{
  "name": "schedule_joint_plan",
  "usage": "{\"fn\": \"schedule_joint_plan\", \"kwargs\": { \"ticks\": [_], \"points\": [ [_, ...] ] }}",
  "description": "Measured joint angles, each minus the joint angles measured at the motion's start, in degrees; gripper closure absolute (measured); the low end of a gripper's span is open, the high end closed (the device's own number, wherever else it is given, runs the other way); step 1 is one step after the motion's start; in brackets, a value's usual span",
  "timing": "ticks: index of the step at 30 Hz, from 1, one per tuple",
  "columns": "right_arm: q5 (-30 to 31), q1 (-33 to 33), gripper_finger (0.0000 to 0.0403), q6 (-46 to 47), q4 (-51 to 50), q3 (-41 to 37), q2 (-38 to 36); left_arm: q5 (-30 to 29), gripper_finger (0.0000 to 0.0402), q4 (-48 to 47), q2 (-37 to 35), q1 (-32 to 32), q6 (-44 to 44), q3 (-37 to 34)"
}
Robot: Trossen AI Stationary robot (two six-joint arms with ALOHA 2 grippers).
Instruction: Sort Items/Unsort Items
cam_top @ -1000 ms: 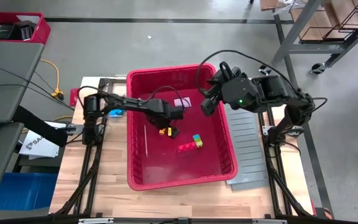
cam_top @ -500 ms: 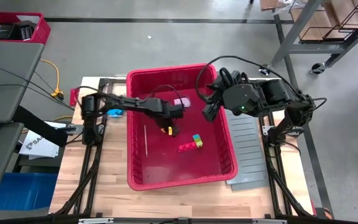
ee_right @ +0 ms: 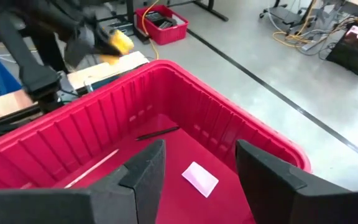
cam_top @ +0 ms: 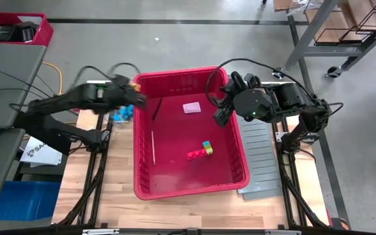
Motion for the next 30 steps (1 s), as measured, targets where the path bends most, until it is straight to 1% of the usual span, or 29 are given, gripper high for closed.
{"fn": "schedule_joint_plan", "kwargs": {
  "ticks": [2,5,7,9,10,12,14,16,18,21,24,26,30],
  "points": [
    [0.9,0.0,0.0217,0.8,0.0,0.0,0.0,-2.7,0.032,-7.0,-2.7,2.2,-3.9,-0.3],
    [1.9,-0.3,0.0217,2.1,0.0,0.0,0.0,-1.5,0.032,-11.4,-4.6,7.3,-4.8,-2.5],
    [2.0,-0.4,0.0217,2.6,0.0,0.0,0.0,0.5,0.032,-11.6,-5.0,11.1,-3.9,-5.9],
    [2.0,-0.4,0.0217,2.7,0.0,0.0,0.0,3.0,0.032,-10.3,-4.9,14.5,-5.1,-10.4],
    [1.8,-0.4,0.0217,2.7,0.0,0.0,0.0,5.1,0.032,-8.6,-5.0,16.2,-5.1,-12.8],
    [1.2,-0.4,0.0217,3.0,0.1,0.0,0.0,9.7,0.032,-3.5,-5.1,19.3,-2.4,-18.1],
    [0.8,-0.4,0.0217,3.3,0.1,0.0,0.1,13.2,0.03,1.1,-4.9,21.8,-0.6,-23.1],
    [0.3,-0.3,0.0217,4.1,0.1,0.0,0.2,16.2,0.0263,5.7,-5.1,24.2,-0.9,-26.2],
    [-0.9,-0.3,0.0217,4.5,0.1,0.0,0.3,18.5,0.0224,7.5,-5.3,26.7,-0.4,-28.0],
    [-3.4,-0.3,0.0217,5.0,0.1,0.0,0.3,20.3,0.0174,9.2,-5.5,29.3,1.7,-27.9],
    [-3.9,-0.3,0.0217,5.3,0.0,0.0,0.6,20.5,0.0137,9.8,-6.1,31.0,4.1,-25.9],
    [-4.1,-0.3,0.0217,5.0,0.0,0.0,0.9,20.9,0.0121,10.8,-7.3,31.5,4.3,-23.3],
    [-4.1,-0.3,0.0217,4.2,-0.2,0.0,1.2,24.3,0.011,18.1,-10.1,30.9,6.5,-16.3]
  ]
}}
